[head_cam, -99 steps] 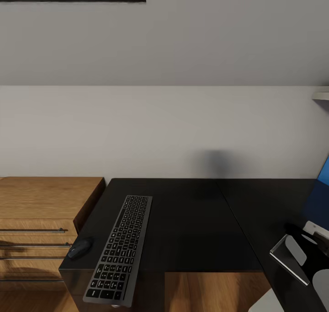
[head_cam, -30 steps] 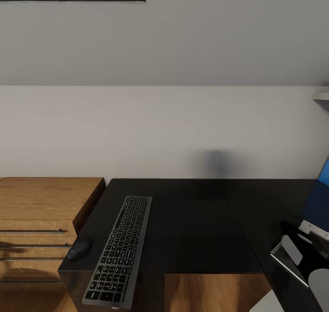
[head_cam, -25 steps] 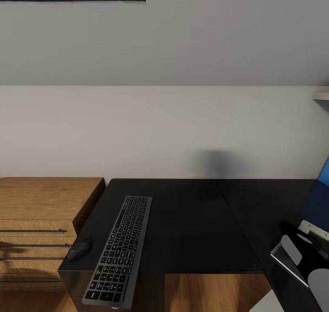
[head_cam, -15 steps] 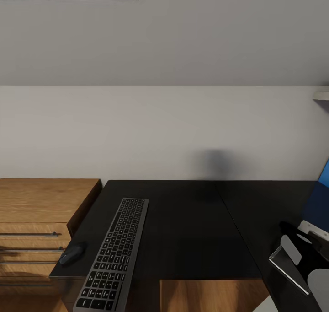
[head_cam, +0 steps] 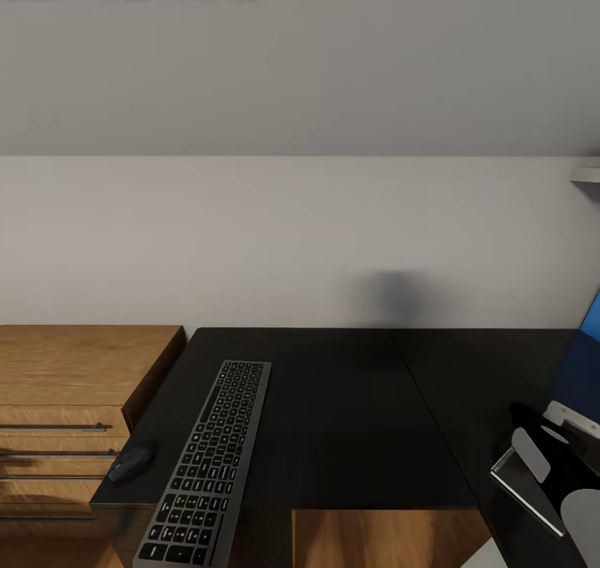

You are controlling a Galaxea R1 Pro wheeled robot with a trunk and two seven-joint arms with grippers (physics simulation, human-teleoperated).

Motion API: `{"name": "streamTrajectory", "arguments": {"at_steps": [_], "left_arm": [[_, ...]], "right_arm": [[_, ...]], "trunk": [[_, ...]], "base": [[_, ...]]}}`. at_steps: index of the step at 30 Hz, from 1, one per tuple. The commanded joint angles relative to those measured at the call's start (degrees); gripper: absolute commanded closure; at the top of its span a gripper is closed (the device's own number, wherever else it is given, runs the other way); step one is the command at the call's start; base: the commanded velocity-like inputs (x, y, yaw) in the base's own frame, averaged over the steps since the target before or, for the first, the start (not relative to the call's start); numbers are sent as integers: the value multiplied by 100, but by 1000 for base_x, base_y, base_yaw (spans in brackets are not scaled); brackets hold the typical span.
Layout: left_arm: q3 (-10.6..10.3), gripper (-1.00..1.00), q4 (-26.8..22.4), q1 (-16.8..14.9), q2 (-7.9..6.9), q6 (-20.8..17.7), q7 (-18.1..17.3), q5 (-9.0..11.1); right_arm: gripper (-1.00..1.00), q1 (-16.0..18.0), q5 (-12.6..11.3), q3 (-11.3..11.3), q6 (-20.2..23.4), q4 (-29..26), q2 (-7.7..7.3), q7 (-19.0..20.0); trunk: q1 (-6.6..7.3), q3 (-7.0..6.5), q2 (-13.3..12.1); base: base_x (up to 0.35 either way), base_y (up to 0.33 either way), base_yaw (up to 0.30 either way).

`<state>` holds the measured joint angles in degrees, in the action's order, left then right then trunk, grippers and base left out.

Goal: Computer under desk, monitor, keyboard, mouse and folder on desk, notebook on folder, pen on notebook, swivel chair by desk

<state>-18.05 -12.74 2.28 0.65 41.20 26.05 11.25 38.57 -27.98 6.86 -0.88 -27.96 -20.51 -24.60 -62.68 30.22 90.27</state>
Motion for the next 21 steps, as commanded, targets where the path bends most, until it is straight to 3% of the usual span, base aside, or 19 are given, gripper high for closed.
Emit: {"name": "streamTrajectory", "arguments": {"at_steps": [1,15,21], "left_arm": [[-50,-100,-10,1,-3,11,23,53],[-58,-100,-10,1,2,11,22,53],[-59,-100,-10,1,5,11,21,53]], "right_arm": [[-100,1,-58,-9,-9,-8,-2,-17],[-100,1,-54,-8,-6,-8,-28,-18],[-100,1,-65,-2,22,7,-120,-13]], "trunk": [[0,5,3],[0,5,3],[0,5,3]], "base": [[0,0,0],[32,-41,0],[3,-4,0]]}}
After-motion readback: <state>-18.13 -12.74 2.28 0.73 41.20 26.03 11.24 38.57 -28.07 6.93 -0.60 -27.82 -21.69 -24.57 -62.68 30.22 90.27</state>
